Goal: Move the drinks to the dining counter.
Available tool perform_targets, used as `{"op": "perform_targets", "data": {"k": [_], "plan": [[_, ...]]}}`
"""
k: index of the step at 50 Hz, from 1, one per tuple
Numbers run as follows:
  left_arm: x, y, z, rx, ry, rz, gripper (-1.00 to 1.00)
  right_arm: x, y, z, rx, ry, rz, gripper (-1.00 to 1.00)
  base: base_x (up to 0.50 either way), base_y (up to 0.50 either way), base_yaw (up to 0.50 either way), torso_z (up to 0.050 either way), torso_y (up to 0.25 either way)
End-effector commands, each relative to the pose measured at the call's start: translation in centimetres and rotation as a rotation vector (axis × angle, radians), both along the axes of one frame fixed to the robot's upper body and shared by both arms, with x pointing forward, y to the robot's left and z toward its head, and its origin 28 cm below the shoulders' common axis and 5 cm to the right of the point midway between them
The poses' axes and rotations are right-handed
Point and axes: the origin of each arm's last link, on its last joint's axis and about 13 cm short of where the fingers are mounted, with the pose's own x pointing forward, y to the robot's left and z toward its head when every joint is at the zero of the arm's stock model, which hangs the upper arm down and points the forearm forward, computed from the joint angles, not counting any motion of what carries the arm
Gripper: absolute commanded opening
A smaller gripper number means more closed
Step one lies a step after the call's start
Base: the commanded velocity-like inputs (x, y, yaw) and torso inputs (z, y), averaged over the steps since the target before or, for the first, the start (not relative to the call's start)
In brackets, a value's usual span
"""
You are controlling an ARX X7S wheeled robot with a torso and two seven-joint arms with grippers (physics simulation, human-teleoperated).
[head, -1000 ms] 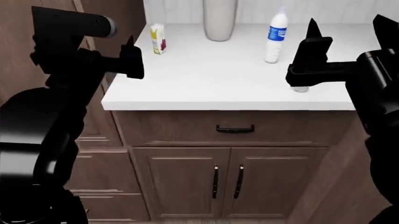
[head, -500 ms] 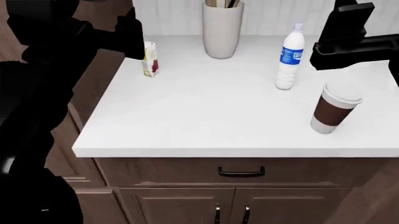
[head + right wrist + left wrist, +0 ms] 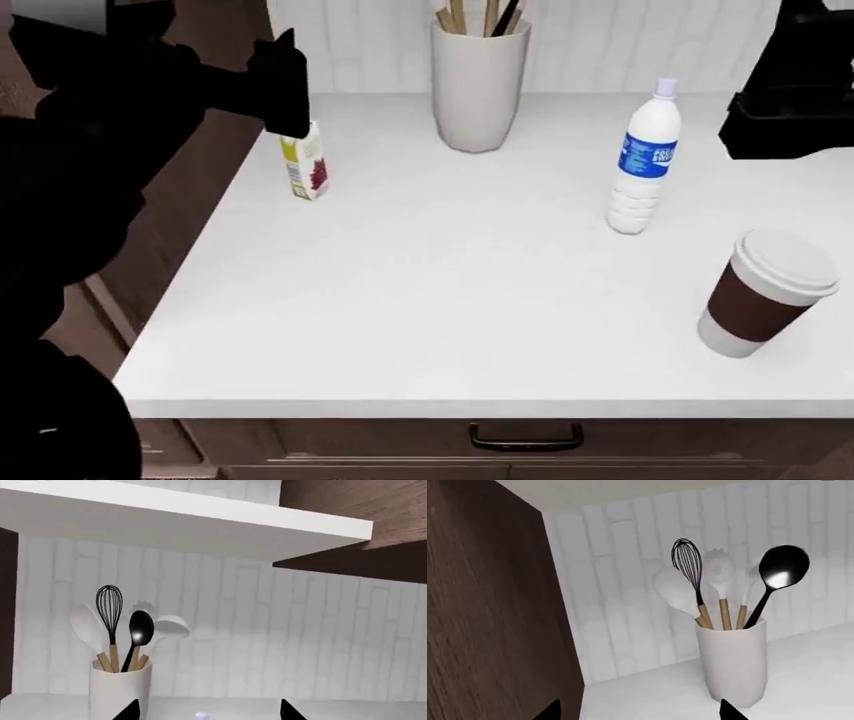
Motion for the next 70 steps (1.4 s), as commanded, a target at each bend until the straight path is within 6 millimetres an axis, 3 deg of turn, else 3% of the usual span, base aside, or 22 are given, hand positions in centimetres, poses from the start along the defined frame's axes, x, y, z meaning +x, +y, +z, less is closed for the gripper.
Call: {"op": "perform_targets", "data": {"k": [1,13,25,34,38,54,70], "plan": [[0.5,0.2,-1.0,-0.006,0.104,-0.009,1.00,-1.4,-0.8,0.0,0.197,0.222,-0.188,1.00,0.00,0.00,0.00,0.000,0.000],[1.2,0.2,-1.5,-0.008,0.117,-0.001,1.00,-4.1,-0.3,-1.9,0.269,0.414,-0.189,1.00,0.00,0.00,0.00,0.000,0.000],[1.7,0.0,-1.9,-0.006,0.128,-0.007,1.00,-6.3,-0.1,-2.6,0.369,0.345,-0.221,1.00,0.00,0.00,0.00,0.000,0.000],[2.1,-0.2,-2.2,-0.006,0.139,-0.011,1.00,-5.3,0.2,-4.2,0.368,0.449,-0.196,1.00,0.00,0.00,0.00,0.000,0.000],[1.9,-0.3,-2.0,0.000,0.134,-0.016,1.00,-5.7,0.2,-4.0,0.370,0.453,-0.184,1.00,0.00,0.00,0.00,0.000,0.000],[2.1,-0.4,-1.9,0.000,0.132,-0.023,1.00,-5.7,-0.7,-7.9,0.412,0.556,-0.252,1.00,0.00,0.00,0.00,0.000,0.000],[2.1,-0.6,-2.1,0.006,0.137,-0.025,1.00,-1.9,-1.1,-9.4,0.362,0.617,-0.219,1.00,0.00,0.00,0.00,0.000,0.000]]}}
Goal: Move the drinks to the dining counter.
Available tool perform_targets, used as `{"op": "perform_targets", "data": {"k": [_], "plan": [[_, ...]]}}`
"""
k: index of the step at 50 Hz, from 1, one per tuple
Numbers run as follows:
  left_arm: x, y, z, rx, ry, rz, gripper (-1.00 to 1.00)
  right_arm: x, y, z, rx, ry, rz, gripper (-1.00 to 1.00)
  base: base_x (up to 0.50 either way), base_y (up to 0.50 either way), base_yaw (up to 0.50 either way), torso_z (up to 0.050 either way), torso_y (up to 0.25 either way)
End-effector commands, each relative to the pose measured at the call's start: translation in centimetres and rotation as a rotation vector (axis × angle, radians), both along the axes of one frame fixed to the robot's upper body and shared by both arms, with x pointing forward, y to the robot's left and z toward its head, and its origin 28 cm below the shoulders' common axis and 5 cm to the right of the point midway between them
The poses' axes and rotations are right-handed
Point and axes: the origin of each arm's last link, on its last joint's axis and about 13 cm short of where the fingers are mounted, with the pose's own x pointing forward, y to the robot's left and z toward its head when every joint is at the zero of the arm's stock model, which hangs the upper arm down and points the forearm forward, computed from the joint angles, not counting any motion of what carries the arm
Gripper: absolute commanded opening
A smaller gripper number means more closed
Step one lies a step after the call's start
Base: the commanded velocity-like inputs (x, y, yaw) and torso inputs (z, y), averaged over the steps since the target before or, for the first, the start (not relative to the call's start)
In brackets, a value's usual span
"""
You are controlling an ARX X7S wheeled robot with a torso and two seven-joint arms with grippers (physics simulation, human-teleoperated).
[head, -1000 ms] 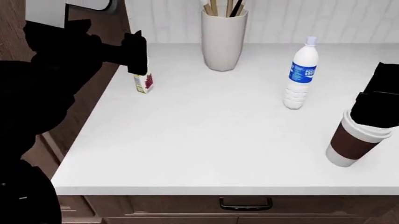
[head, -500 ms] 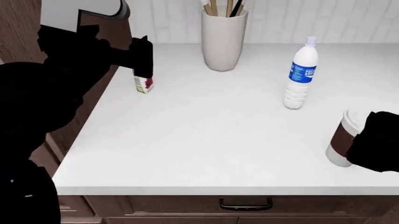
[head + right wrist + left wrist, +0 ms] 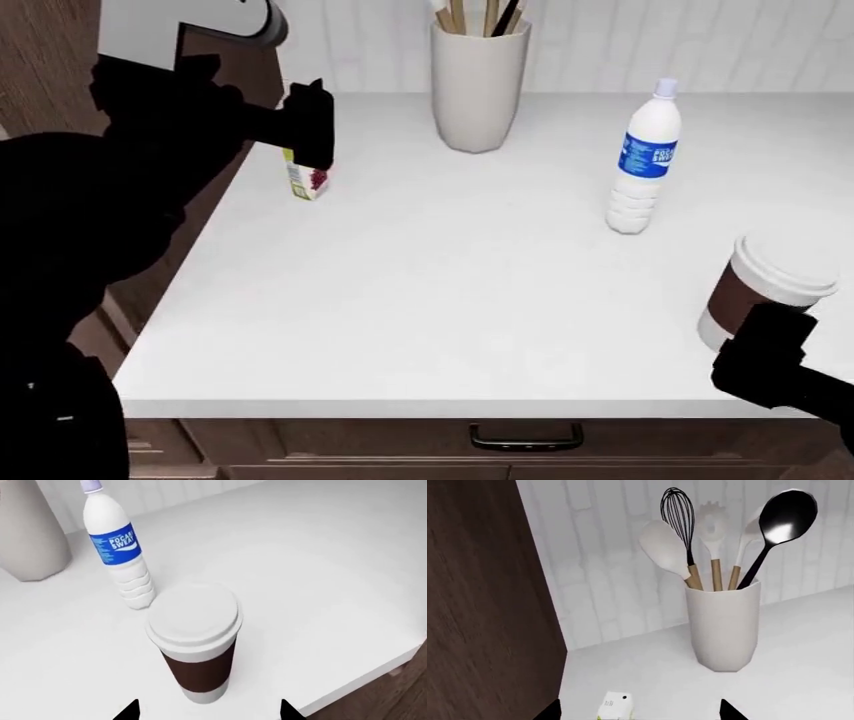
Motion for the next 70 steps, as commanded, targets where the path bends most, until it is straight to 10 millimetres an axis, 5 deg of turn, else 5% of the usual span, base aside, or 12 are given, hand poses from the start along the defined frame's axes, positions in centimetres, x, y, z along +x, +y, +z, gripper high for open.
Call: {"op": "perform_targets", "data": {"k": [1,29,39,40,51,62,70], "plan": [[0.1,-0.1,-0.1,0.004,0.002,-0.001,1.00,1.9,-0.1,-1.0,-0.030,0.042,0.042,1.00,0.00,0.00,0.00,0.000,0.000],[0.2,0.2,-0.8,-0.003,0.015,0.008,1.00,7.4,-0.7,-1.9,-0.088,0.121,0.068,1.00,0.00,0.00,0.00,0.000,0.000],[-0.3,0.5,-0.7,-0.012,0.008,0.018,1.00,7.9,-1.8,-3.1,-0.068,0.161,-0.001,1.00,0.00,0.00,0.00,0.000,0.000],[-0.3,0.6,-0.7,-0.012,0.007,0.022,1.00,7.9,-1.7,-3.2,-0.062,0.161,0.005,-1.00,0.00,0.00,0.00,0.000,0.000],[-0.5,0.9,-1.1,-0.018,0.010,0.034,1.00,7.3,-1.1,-2.8,-0.060,0.139,0.064,-1.00,0.00,0.00,0.00,0.000,0.000],[0.1,0.8,-1.8,-0.060,0.071,0.008,1.00,4.0,2.2,3.9,-0.157,-0.089,0.231,-1.00,0.00,0.00,0.00,0.000,0.000],[3.4,0.5,-3.4,-0.077,0.156,0.008,1.00,3.9,3.1,6.6,-0.200,-0.138,0.266,-1.00,0.00,0.00,0.00,0.000,0.000]]}}
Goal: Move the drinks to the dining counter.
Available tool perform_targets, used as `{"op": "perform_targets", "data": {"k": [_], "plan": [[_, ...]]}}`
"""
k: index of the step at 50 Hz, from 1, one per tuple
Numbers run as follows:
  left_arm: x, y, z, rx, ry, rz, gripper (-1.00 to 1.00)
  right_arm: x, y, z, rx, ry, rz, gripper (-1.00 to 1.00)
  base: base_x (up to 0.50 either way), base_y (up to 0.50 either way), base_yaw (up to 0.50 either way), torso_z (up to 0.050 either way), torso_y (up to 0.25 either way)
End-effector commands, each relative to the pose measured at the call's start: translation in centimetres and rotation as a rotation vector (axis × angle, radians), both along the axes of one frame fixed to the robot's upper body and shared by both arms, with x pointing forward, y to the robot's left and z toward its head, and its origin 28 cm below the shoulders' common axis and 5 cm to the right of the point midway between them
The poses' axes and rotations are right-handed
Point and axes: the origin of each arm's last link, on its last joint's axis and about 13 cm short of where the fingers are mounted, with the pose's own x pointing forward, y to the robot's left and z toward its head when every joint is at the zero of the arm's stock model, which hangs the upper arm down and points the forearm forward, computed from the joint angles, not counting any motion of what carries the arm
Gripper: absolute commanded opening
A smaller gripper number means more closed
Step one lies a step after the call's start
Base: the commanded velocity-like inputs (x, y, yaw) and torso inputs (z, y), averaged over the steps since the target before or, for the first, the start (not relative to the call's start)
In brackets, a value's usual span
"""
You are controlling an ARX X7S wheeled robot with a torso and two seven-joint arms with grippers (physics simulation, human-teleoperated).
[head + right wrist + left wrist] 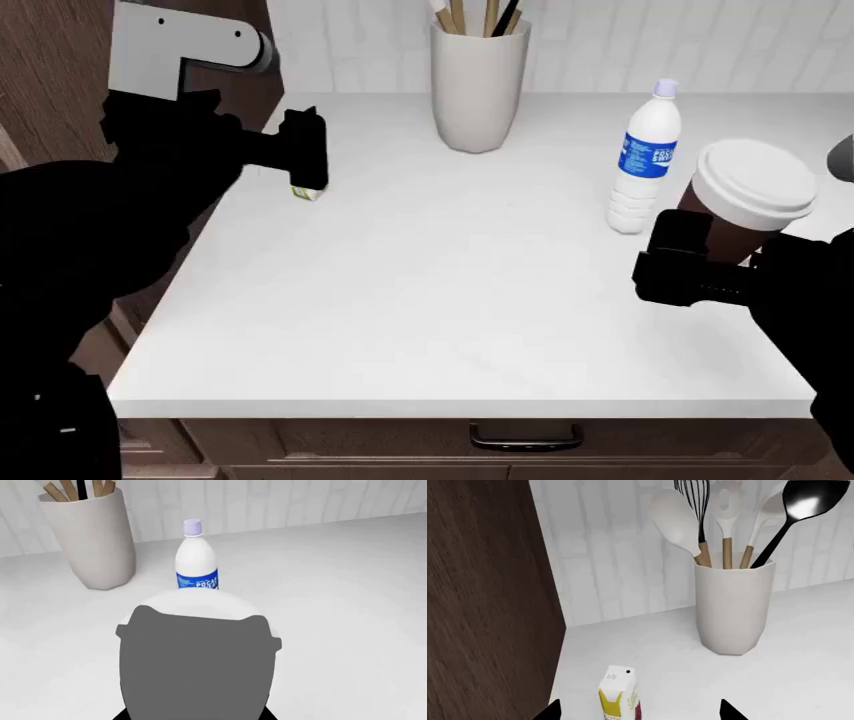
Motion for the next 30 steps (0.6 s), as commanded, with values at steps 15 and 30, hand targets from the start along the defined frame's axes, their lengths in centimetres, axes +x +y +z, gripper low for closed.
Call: {"op": "perform_targets", "data": {"k": [15,30], "plan": [[7.0,-0.9,-3.0,-0.026,0.186,-0.003,1.00,-1.9,1.2,5.8,-0.112,-0.167,0.072,-1.00,0.00,0.00,0.00,0.000,0.000],[7.1,-0.2,-3.3,-0.050,0.221,0.086,1.00,-1.8,1.0,5.4,-0.110,-0.150,0.068,-1.00,0.00,0.00,0.00,0.000,0.000]]}}
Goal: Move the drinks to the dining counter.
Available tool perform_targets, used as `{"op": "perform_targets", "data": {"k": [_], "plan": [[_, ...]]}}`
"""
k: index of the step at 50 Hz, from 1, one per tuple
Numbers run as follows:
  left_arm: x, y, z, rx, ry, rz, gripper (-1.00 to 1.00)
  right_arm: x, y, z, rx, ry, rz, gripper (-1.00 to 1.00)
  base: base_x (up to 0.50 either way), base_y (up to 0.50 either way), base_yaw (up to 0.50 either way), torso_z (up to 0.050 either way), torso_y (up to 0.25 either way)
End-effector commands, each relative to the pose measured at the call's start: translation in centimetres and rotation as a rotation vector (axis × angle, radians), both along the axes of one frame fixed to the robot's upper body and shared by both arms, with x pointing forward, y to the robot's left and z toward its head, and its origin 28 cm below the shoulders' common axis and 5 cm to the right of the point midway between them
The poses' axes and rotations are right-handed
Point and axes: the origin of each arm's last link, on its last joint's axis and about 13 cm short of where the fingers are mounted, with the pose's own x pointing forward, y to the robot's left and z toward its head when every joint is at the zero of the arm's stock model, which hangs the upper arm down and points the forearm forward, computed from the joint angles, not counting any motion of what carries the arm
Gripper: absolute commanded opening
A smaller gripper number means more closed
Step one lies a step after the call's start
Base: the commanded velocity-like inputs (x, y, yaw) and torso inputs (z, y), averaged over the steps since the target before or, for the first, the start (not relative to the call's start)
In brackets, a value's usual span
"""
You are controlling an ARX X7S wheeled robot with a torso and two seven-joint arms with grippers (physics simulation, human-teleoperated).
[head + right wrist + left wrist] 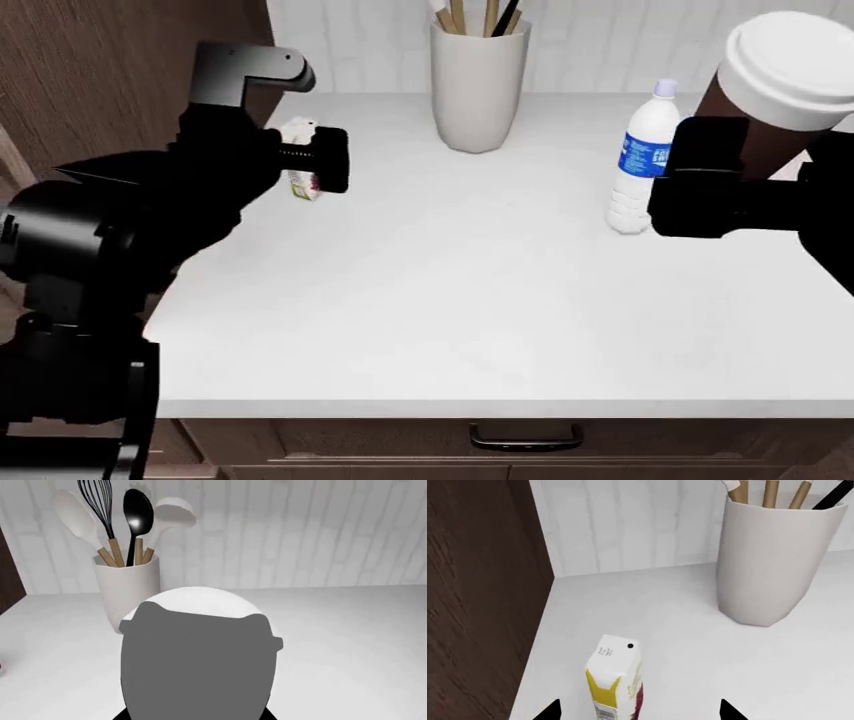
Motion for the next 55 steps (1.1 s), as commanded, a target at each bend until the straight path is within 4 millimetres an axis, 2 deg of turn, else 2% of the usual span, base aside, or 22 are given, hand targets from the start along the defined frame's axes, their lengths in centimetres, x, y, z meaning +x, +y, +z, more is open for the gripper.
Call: {"op": "perform_targets", "data": {"k": [1,6,20,24,35,36,49,51,55], "plan": [[0.7,0.4,-0.6,0.003,0.026,0.058,1.00,-0.1,-0.1,0.1,-0.020,-0.004,0.004,-1.00,0.00,0.00,0.00,0.000,0.000],[1.6,0.4,-0.9,-0.021,0.030,0.067,1.00,-0.2,-0.1,0.1,-0.022,0.000,0.003,-1.00,0.00,0.00,0.00,0.000,0.000],[6.1,0.4,-3.8,-0.062,0.112,0.083,1.00,-0.6,-0.4,-0.3,-0.020,0.009,-0.010,-1.00,0.00,0.00,0.00,0.000,0.000],[6.5,0.2,-4.1,-0.046,0.128,0.073,1.00,-0.6,-0.4,-0.4,-0.020,0.012,-0.010,-1.00,0.00,0.00,0.00,0.000,0.000],[6.3,0.3,-4.6,-0.039,0.179,0.017,1.00,-0.4,-0.4,-0.5,-0.021,0.016,-0.010,-1.00,0.00,0.00,0.00,0.000,0.000],[6.3,0.3,-4.7,-0.028,0.179,0.029,-1.00,-0.4,-0.5,-0.5,-0.021,0.017,-0.011,-1.00,0.00,0.00,0.00,0.000,0.000],[6.5,0.9,-4.3,-0.044,0.094,0.049,-1.00,-0.4,-0.7,-0.9,-0.042,-0.009,-0.026,-1.00,0.00,0.00,0.00,0.000,0.000],[6.0,0.9,-3.7,-0.047,0.041,0.071,-1.00,-0.4,-1.0,-0.8,-0.125,-0.094,-0.070,-1.00,0.00,0.00,0.00,0.000,0.000],[3.7,0.4,-1.4,-0.036,-0.092,0.084,-1.00,-0.7,-1.2,-0.5,-0.061,-0.119,-0.046,-1.00,0.00,0.00,0.00,0.000,0.000]]}}
